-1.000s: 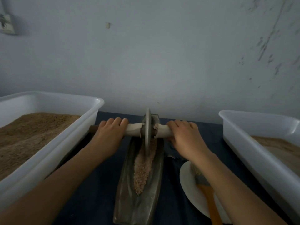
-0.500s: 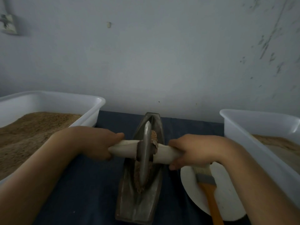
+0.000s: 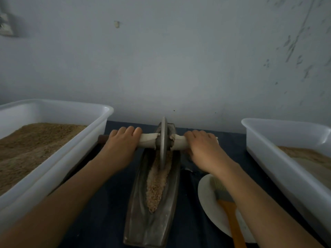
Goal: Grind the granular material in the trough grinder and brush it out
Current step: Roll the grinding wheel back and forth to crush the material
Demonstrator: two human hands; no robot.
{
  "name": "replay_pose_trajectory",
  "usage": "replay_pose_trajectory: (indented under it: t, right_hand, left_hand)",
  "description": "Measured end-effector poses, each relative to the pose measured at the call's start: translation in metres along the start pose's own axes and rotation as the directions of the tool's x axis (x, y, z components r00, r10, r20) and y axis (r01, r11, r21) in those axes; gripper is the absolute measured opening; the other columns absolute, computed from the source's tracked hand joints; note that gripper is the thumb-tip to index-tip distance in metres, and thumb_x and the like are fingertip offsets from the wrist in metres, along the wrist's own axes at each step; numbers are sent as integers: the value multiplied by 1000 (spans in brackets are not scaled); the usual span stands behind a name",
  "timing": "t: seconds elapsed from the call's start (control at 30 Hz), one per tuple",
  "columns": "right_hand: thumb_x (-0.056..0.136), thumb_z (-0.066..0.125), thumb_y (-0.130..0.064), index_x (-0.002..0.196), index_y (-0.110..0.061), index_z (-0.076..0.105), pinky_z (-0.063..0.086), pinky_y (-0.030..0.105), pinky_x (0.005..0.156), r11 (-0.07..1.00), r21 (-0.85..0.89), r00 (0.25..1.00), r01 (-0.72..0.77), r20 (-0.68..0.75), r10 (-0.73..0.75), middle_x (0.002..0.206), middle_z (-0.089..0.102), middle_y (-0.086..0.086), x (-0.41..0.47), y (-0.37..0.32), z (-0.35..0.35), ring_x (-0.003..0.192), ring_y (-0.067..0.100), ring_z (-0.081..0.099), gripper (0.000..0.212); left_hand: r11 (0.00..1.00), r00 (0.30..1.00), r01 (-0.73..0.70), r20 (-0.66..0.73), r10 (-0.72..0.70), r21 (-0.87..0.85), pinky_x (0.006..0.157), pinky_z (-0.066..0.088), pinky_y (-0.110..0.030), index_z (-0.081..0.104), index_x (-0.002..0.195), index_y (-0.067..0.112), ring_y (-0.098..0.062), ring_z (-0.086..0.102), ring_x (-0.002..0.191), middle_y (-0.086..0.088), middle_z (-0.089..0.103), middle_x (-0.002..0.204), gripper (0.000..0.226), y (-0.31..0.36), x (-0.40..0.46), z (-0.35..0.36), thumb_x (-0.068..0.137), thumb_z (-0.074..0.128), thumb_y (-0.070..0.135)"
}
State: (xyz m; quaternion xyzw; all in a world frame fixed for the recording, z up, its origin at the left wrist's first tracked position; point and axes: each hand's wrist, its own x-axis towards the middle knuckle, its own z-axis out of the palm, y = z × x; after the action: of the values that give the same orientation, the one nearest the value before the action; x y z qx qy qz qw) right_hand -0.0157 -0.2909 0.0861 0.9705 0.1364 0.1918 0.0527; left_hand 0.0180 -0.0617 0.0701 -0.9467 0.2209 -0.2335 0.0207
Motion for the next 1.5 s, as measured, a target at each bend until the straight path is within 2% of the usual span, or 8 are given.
replay_pose_trajectory:
  t: [0.17, 0.37, 0.57, 0.73, 0.9, 1.07, 1.2, 1.5]
  right_hand:
    - [93, 50, -25, 116, -12, 44, 29, 34, 77, 999, -20, 988, 24, 155, -21, 116, 51, 7, -6, -6, -12, 105, 25, 46, 28]
    - [91, 56, -37, 120, -9, 46, 30, 17, 56, 983, 177, 814, 38, 566, -133, 107, 53, 4, -17, -16, -56, 92, 16, 49, 40]
    - [89, 57, -45, 102, -19, 45, 33, 16, 56, 969, 237, 725, 72, 654, -214, 80, 43, -10, -26, -16, -74, 70, 3, 42, 31]
    - [91, 56, -37, 116, -14, 46, 33, 19, 58, 974, 227, 792, 8, 593, -145, 94, 48, -3, -13, -10, -54, 80, 10, 46, 36]
    - [91, 52, -23, 115, -11, 45, 27, 32, 73, 1000, 13, 987, 15, 161, -16, 115, 51, 7, -2, -4, -9, 104, 24, 46, 28]
    - [86, 54, -18, 117, -12, 47, 29, 33, 80, 1000, -19, 999, -6, -34, 5, 112, 52, 5, -1, -2, 9, 102, 23, 45, 32]
    - [92, 51, -28, 116, -12, 43, 30, 35, 79, 1000, 16, 981, 20, 190, -23, 115, 50, 7, -5, -7, -10, 105, 24, 46, 29]
    - [90, 56, -43, 101, -21, 44, 34, 18, 57, 967, 250, 719, 39, 665, -201, 82, 43, -10, -24, -15, -71, 70, 2, 42, 28]
  left_hand:
    - [998, 981, -33, 190, 41, -48, 92, 37, -29, 34, 122, 23, -15, 49, 107, 2, 48, 120, 36, -6, -1, -15, 92, 52, 29]
    - [985, 761, -54, 631, 148, -166, 75, 36, -19, 34, 102, 29, -4, 46, 80, 12, 45, 88, 25, -3, -10, -62, 91, 56, 25]
    - [973, 642, -78, 736, 215, -217, 58, 34, -11, 31, 81, 32, -1, 45, 67, 14, 44, 79, 26, -5, -19, -86, 91, 55, 25]
    - [985, 747, -36, 650, 139, -170, 74, 37, -22, 31, 100, 25, -11, 47, 84, 4, 47, 96, 24, -3, -9, -63, 92, 54, 22]
    - [1000, 971, 5, 238, 0, -23, 91, 40, -33, 36, 118, 20, -19, 50, 106, 0, 48, 116, 32, -1, -1, -19, 91, 53, 25]
    - [999, 999, 50, -21, -50, 12, 95, 34, -30, 39, 120, 23, -16, 46, 107, 3, 47, 117, 35, 6, -1, -1, 89, 53, 21]
    - [1000, 976, 13, 216, -8, -22, 94, 37, -31, 35, 121, 22, -17, 48, 110, 2, 48, 120, 35, 1, -2, -20, 91, 53, 25]
    - [980, 677, -76, 712, 187, -186, 69, 34, -19, 28, 87, 31, -3, 44, 73, 14, 41, 81, 26, 0, -19, -85, 92, 54, 25]
